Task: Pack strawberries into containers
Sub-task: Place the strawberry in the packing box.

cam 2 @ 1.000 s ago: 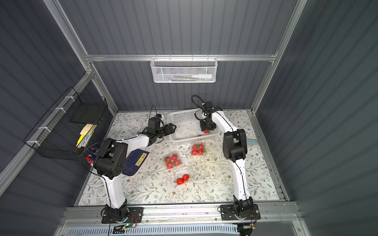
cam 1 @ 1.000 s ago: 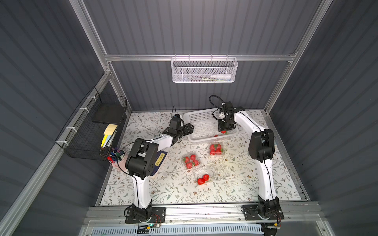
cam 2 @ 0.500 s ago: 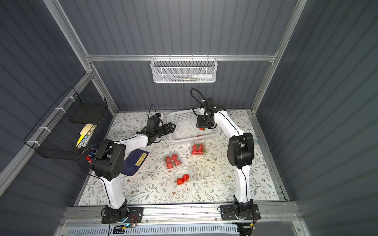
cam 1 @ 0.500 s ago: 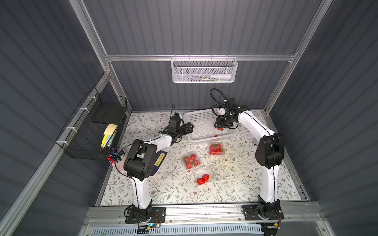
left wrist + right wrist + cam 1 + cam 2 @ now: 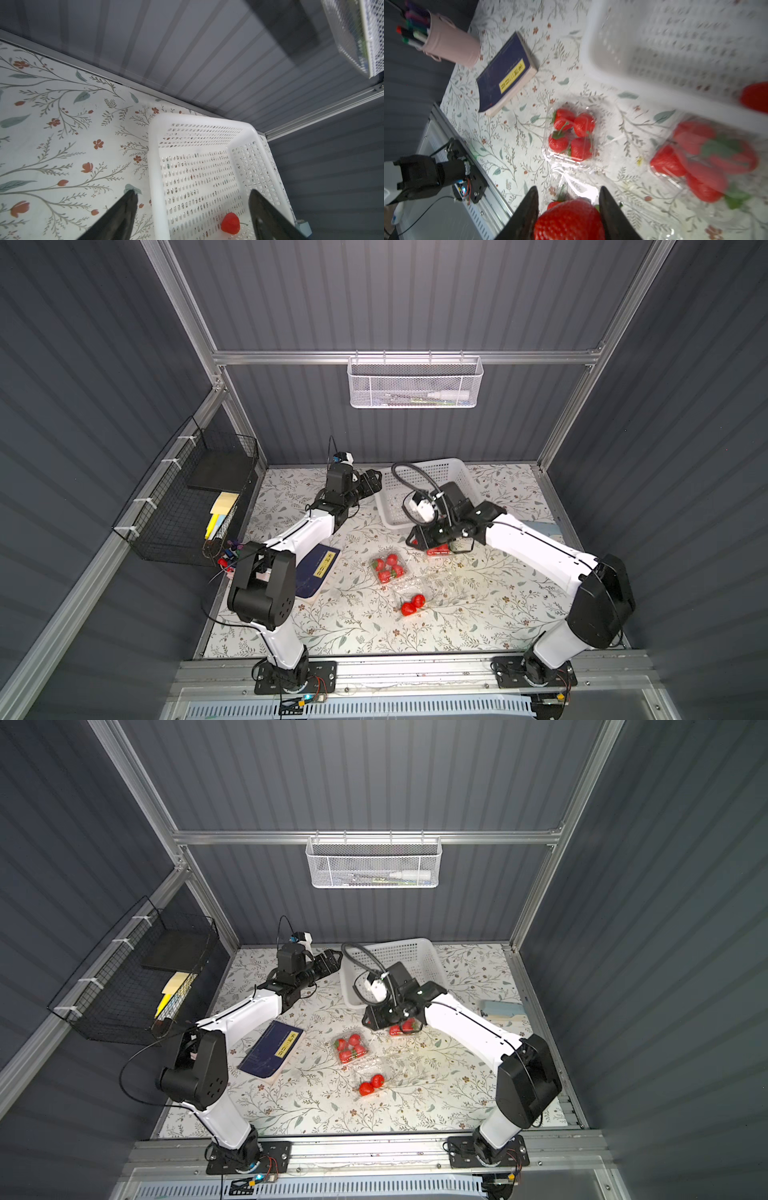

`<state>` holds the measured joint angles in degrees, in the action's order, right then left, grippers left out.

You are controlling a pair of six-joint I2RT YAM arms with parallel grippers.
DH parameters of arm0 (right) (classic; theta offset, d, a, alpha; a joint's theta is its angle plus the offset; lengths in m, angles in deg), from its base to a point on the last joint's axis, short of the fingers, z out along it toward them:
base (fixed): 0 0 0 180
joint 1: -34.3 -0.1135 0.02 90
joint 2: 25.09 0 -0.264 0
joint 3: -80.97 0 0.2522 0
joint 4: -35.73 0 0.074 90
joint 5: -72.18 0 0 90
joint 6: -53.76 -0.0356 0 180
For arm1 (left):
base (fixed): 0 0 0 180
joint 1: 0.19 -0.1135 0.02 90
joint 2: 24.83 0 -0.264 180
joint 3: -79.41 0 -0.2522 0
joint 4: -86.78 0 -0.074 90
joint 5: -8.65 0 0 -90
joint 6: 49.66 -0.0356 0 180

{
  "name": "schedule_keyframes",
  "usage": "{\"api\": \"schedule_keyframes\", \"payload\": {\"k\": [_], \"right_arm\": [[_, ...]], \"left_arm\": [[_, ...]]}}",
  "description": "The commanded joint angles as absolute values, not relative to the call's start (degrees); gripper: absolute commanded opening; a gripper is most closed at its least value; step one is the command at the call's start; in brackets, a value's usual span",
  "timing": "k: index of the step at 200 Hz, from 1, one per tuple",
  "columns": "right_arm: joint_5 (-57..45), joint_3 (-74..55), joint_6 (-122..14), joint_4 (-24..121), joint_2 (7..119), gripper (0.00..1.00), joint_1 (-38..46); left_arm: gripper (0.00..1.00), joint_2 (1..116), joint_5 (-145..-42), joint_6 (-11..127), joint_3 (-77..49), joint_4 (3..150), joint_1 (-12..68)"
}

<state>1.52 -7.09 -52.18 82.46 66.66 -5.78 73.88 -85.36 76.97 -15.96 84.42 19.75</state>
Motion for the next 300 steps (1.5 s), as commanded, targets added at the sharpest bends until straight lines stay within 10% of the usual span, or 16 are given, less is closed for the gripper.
{"api": "schedule_keyframes", "payload": {"k": [1, 99, 140, 200, 248, 300], "right_arm": [[3.47, -2.19, -53.15, 77.34, 65.77, 0.02, -9.9], [-1.7, 3.83, -50.34, 73.06, 75.38, 0.12, -17.92], [-1.9, 4.46, -50.89, 73.15, 75.21, 0.5, -17.91], [-3.05, 3.63, -51.97, 74.86, 72.04, 0.61, -17.78], [-9.78, -5.49, -44.74, 78.42, 61.69, 0.64, -8.33], [-16.2, -29.74, -44.8, 91.64, 78.28, 0.71, 6.61]], "left_arm": [[0.86, 71.02, -83.62, 78.24, -16.03, 82.68, 19.06], [0.86, 67.76, -84.05, 79.1, -18.54, 82.9, 18.97], [0.87, 69.1, -85.02, 79.0, -18.43, 83.31, 18.97], [0.88, 70.82, -85.46, 78.34, -17.87, 83.92, 18.98], [0.88, 75.41, -83.49, 75.39, -16.22, 84.29, 18.97], [0.88, 77.82, -82.23, 75.41, -16.69, 84.98, 19.06]]}}
